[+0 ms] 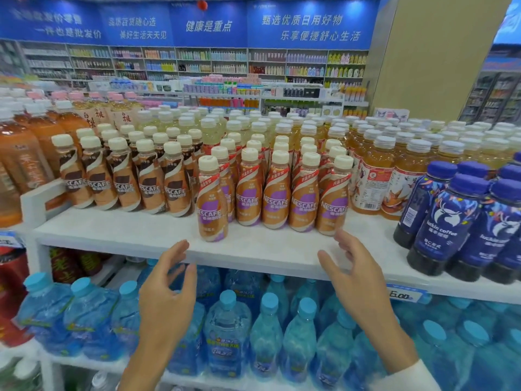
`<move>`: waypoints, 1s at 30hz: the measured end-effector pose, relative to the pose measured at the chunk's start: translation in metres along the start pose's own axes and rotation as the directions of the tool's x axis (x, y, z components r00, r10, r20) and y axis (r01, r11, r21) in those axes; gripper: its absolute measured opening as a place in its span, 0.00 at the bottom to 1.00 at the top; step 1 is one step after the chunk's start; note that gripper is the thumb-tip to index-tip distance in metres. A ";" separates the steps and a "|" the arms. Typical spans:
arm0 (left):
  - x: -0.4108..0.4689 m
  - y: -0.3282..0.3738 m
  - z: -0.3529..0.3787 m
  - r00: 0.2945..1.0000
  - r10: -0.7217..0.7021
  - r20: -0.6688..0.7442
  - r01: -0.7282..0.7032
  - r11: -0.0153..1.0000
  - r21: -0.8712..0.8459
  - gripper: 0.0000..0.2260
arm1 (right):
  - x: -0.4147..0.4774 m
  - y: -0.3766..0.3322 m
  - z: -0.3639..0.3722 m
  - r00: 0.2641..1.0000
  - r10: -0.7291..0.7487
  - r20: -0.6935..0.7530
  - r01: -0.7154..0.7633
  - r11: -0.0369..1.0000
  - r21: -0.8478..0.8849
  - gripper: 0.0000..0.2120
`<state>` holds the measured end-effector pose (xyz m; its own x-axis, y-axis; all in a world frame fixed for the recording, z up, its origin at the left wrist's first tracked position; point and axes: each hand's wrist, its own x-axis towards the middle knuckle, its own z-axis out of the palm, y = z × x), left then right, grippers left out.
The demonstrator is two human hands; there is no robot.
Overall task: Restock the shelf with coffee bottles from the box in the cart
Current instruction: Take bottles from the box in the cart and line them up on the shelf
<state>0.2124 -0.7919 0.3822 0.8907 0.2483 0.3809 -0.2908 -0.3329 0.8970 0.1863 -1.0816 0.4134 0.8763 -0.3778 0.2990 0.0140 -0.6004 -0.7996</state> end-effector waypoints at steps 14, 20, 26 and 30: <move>-0.111 -0.028 -0.118 0.920 -0.274 -0.280 0.282 0.959 -0.013 0.14 | -0.113 -0.035 0.071 0.917 -0.235 0.324 0.168 0.961 0.220 0.22; -0.178 -0.063 -0.207 0.829 -0.372 -0.418 0.414 0.910 0.013 0.16 | -0.185 -0.059 0.160 0.790 -0.215 0.574 0.106 0.970 0.218 0.30; -0.257 -0.090 -0.314 0.723 -0.426 -0.544 0.509 0.861 0.003 0.26 | -0.295 -0.090 0.255 0.633 -0.185 0.751 0.074 0.981 0.180 0.18; -0.307 -0.112 -0.385 0.627 -0.483 -0.611 0.580 0.813 -0.048 0.30 | -0.371 -0.116 0.304 0.519 -0.213 0.828 0.065 0.976 0.210 0.11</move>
<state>-0.1627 -0.4805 0.2509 0.4858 0.8721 -0.0578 0.2633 -0.0829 0.9612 0.0057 -0.6574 0.2364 0.8507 0.5149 -0.1056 0.1719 -0.4625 -0.8698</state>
